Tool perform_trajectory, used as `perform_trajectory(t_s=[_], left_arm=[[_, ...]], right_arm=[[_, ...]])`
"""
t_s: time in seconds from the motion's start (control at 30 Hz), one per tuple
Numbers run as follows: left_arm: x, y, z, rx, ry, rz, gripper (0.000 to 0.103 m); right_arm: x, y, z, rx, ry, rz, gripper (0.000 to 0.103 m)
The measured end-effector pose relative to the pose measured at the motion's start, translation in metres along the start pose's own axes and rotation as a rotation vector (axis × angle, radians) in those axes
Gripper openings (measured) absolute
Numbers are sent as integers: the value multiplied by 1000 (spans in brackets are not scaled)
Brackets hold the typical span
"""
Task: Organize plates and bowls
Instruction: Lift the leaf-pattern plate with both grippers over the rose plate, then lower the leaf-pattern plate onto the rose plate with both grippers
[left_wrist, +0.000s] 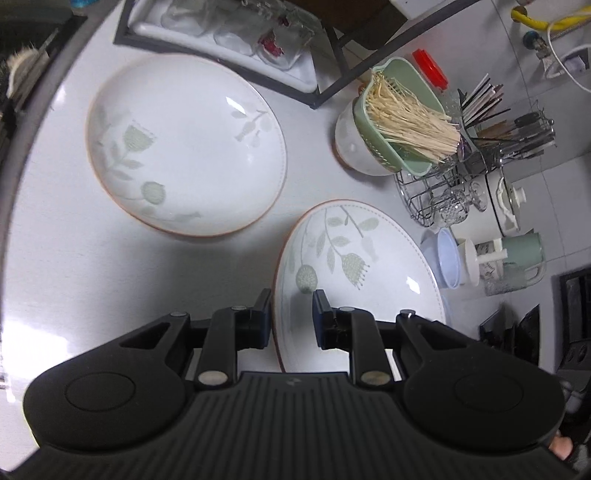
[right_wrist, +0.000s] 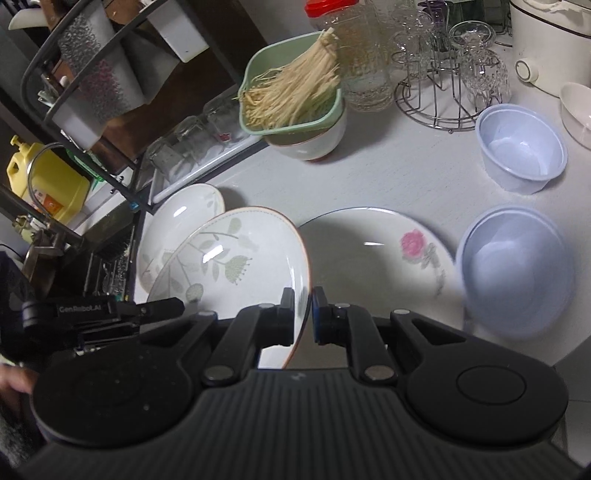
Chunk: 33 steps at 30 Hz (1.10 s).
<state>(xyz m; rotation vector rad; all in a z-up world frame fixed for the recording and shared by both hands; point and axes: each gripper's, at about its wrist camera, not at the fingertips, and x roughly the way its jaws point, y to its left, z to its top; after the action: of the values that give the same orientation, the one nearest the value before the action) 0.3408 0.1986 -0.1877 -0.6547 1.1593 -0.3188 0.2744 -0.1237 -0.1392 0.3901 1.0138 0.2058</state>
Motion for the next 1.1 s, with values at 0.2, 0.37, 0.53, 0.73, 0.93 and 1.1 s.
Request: perform_trajectory(t_s=[0.2,0.37,0.53,0.73,0.93,1.1], left_arm=[[27,-23,-1,25,21,27,24],[42,-38,-4,58,23,66,24],[56,-46,-7,89,45,101,24],[66,-61,-12,152,57,157,24],[63,-75,-16,196,38,196,24],[63,-95,-18,250,29,221,24]], right_arm=[[5,-26,9,-37,15,-7,12],[8,-47,8,-12,24,0,12],[14,-59,6,-12,41,-6,12],[14,-72,5,-8,48,-6,12],[11,-78,4,-16,55,8,12],[9,-84,4,-21,62,-2,12]])
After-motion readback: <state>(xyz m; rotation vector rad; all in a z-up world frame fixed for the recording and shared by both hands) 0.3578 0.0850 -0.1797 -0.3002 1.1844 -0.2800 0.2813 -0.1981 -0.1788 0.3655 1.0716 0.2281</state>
